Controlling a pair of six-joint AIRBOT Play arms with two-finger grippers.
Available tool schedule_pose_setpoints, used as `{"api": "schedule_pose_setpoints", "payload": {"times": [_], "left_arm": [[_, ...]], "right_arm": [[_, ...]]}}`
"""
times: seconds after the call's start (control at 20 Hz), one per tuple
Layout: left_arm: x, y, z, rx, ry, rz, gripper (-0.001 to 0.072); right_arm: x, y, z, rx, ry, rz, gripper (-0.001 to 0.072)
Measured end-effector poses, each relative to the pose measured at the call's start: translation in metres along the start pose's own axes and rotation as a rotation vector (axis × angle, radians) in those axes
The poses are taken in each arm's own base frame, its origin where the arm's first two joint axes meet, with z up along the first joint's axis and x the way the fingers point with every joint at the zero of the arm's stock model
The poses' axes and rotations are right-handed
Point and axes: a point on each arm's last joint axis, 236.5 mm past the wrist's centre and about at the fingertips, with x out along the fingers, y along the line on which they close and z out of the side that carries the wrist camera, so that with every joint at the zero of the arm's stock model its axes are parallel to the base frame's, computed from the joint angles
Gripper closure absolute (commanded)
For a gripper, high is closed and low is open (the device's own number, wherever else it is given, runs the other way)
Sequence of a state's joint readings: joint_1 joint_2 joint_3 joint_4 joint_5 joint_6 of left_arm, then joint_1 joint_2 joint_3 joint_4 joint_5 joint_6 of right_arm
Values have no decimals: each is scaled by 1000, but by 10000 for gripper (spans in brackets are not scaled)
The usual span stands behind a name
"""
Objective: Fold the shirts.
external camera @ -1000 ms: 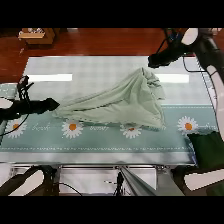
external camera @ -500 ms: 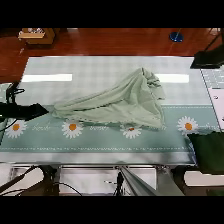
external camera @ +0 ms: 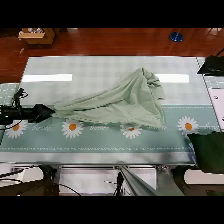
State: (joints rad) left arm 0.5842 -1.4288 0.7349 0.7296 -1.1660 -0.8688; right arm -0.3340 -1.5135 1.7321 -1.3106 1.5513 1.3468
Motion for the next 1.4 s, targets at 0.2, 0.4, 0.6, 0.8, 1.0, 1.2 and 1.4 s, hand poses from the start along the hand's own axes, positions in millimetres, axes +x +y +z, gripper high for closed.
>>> {"api": "schedule_pose_setpoints", "payload": {"times": [0.2,0.4,0.6,0.8,1.0,1.2,1.4], "left_arm": [[17,0,-4,-47,35,-50,337],[26,8,-6,-55,51,-35,633],[28,10,-6,-68,55,-29,680],[28,10,-7,-78,61,-29,681],[28,8,-13,-77,88,-38,680],[27,4,-19,-76,114,-56,681],[27,2,-21,-76,121,-62,680]], "right_arm": [[0,8,-5,4,19,38,273],[-6,20,-5,1,10,85,273],[-19,26,-5,-8,-17,91,275],[-24,7,-19,4,3,21,271],[5,-3,-67,119,117,103,263],[50,-4,-132,259,216,190,263],[91,15,-183,349,246,264,199]]}}
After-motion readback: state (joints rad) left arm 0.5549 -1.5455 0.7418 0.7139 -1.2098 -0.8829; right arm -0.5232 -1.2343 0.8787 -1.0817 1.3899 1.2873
